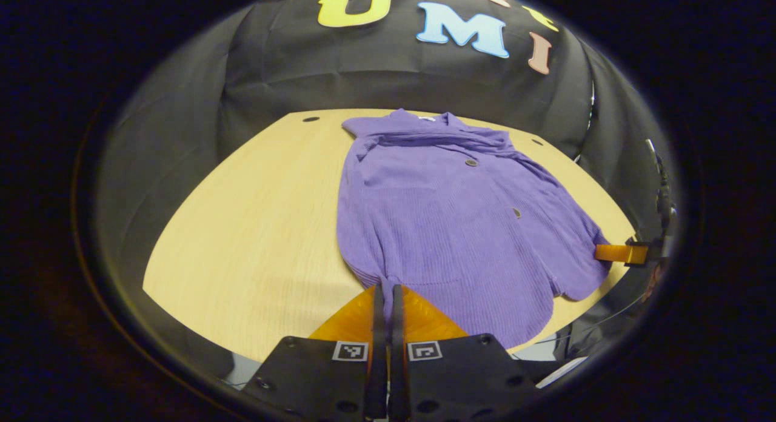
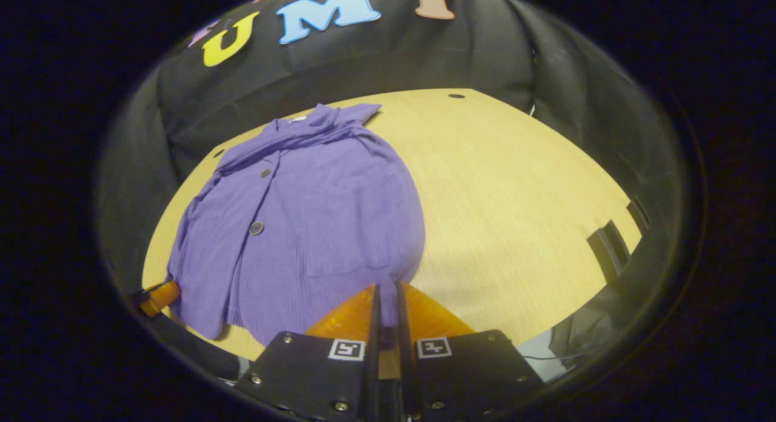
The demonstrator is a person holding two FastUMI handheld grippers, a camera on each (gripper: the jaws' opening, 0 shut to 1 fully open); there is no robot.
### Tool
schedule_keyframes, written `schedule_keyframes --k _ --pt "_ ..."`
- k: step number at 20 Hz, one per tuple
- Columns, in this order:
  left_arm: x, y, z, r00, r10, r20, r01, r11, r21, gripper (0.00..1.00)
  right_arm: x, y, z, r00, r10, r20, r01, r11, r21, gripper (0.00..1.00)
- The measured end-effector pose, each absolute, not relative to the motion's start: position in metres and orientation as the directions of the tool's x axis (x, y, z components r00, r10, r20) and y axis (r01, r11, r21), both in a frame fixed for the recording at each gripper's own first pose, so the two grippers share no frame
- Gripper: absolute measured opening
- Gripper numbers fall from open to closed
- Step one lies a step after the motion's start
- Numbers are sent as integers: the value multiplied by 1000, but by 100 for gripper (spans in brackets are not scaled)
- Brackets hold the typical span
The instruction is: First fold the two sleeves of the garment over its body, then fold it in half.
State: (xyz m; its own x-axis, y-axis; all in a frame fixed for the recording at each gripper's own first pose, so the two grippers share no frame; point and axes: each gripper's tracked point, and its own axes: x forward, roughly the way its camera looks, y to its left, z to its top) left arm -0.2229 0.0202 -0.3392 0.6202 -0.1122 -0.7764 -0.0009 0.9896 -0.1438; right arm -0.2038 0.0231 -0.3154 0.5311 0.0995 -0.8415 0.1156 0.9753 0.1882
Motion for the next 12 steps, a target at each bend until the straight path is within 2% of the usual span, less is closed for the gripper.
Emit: schedule_keyframes --k 1,6,12 --pt "-222 19 -337 619 -126 -775 -6 986 -165 10 -205 22 -315 521 99 -848 102 979 176 4" --pt "-208 8 -308 642 -193 -742 -14 965 -264 10 -185 33 -275 590 122 -798 12 987 160 4" --pt "-162 -9 -249 719 -281 -636 69 939 -336 9 -141 49 -215 696 177 -696 17 965 263 4"
